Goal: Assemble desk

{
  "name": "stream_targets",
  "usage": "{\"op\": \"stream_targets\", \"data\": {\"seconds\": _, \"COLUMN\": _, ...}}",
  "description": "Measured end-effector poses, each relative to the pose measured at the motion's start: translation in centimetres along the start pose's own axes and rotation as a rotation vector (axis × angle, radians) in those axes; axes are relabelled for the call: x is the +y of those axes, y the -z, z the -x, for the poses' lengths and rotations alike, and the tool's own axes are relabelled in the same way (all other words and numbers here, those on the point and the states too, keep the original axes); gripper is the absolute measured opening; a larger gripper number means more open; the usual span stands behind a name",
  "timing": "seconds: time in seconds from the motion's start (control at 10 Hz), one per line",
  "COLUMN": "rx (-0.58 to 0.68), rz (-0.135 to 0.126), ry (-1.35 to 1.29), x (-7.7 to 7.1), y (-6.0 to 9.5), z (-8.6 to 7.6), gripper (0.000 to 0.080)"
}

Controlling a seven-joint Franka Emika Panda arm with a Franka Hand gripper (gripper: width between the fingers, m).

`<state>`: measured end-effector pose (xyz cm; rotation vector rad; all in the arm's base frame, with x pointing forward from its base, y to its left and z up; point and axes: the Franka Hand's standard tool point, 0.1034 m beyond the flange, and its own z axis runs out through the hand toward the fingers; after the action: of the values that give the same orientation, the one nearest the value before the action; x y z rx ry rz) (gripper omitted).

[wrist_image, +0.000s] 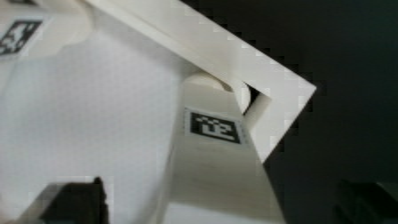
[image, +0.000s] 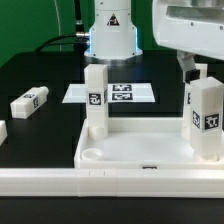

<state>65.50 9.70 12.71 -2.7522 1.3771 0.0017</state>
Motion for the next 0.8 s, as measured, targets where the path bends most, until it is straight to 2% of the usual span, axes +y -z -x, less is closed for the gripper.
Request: {"op": "stream_targets", "data": {"seconds": 0.8, "rx": -0.003, "rz": 0.004, "ry": 0.684, "x": 0.17, "y": -0.31, "z": -0.08, "gripper": 0.0648}}
